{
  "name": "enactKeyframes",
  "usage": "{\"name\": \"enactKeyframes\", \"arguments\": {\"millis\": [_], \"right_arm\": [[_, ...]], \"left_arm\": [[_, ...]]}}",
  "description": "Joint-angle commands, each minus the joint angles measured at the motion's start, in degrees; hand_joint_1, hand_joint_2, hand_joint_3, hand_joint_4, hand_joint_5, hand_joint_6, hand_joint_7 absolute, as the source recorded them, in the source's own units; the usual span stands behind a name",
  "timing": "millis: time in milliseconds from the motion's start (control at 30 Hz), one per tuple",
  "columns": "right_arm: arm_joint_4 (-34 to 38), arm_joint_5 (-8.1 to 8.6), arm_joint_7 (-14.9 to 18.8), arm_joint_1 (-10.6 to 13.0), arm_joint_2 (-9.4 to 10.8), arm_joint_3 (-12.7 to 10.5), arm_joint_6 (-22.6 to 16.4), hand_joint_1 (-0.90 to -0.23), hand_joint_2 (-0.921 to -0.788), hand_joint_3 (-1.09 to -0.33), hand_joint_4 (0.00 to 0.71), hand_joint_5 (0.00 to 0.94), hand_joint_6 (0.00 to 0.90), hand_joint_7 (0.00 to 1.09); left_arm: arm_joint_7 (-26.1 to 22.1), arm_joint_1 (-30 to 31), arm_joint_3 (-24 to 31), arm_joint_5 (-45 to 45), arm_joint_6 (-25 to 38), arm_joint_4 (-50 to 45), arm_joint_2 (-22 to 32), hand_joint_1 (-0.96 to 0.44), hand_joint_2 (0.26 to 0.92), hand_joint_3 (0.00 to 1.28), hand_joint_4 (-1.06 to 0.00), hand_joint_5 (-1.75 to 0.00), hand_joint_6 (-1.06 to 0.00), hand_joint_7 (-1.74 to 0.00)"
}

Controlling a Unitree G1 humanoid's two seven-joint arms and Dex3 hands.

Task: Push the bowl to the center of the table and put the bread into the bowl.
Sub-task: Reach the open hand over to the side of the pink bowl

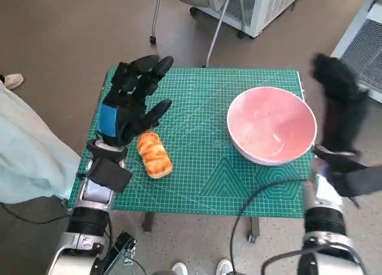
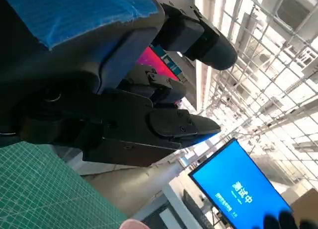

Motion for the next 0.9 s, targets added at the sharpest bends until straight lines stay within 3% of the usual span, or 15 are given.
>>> {"name": "enactKeyframes", "arguments": {"millis": [33, 67, 233, 300, 500, 567, 700, 900], "right_arm": [[5.9, -0.28, -4.0, 1.8, -1.4, -2.1, 1.4, -0.398, -0.921, -0.599, 0.474, 0.0, 0.234, 0.65], [7.0, -0.14, -4.8, 1.8, -1.6, -2.5, 2.1, -0.386, -0.92, -0.606, 0.474, 0.0, 0.235, 0.65], [10.8, 1.77, -5.3, 1.2, -1.3, -4.3, 5.6, -0.365, -0.881, -0.691, 0.47, 0.0, 0.243, 0.67], [12.0, 2.44, -5.0, 1.0, -1.0, -5.1, 7.3, -0.37, -0.875, -0.695, 0.463, 0.0, 0.242, 0.69], [14.8, 2.51, -6.1, 0.3, 0.0, -5.7, 12.7, -0.395, -0.893, -0.651, 0.45, 0.002, 0.234, 0.72], [15.6, 2.77, -6.4, -0.1, 0.5, -6.0, 15.1, -0.398, -0.901, -0.635, 0.437, 0.002, 0.247, 0.66], [16.3, 4.31, -5.4, -1.0, 1.8, -7.4, 19.2, -0.39, -0.902, -0.629, 0.427, 0.001, 0.279, 0.55], [17.0, 5.89, -2.8, -2.3, 3.2, -8.9, 24.4, -0.373, -0.919, -0.581, 0.386, 0.0, 0.312, 0.47]], "left_arm": [[-0.1, -0.7, 0.4, -0.8, -1.1, 1.0, 0.2, -0.16, 0.921, 0.26, -0.47, -0.15, -0.3, -0.72], [-0.2, -0.8, 0.3, -0.9, -1.1, 1.2, 0.2, -0.16, 0.921, 0.26, -0.47, -0.15, -0.3, -0.72], [-0.3, -1.1, 0.3, -0.9, -1.1, 1.5, 0.1, -0.17, 0.921, 0.26, -0.47, -0.15, -0.3, -0.71], [-0.4, -1.2, 0.3, -1.0, -1.0, 1.6, 0.1, -0.17, 0.921, 0.26, -0.47, -0.15, -0.3, -0.71], [-0.9, -1.3, 0.3, -1.3, -0.8, 1.6, 0.0, -0.16, 0.921, 0.26, -0.48, -0.15, -0.3, -0.71], [-1.0, -1.3, 0.3, -1.4, -0.8, 1.7, 0.1, -0.16, 0.921, 0.26, -0.48, -0.15, -0.3, -0.71], [-1.3, -1.1, 0.4, -1.6, -0.7, 1.2, 0.3, -0.16, 0.921, 0.26, -0.48, -0.15, -0.3, -0.71], [-1.8, -0.5, 0.8, -1.9, -0.5, 0.5, 0.9, -0.16, 0.921, 0.26, -0.48, -0.15, -0.3, -0.71]]}}
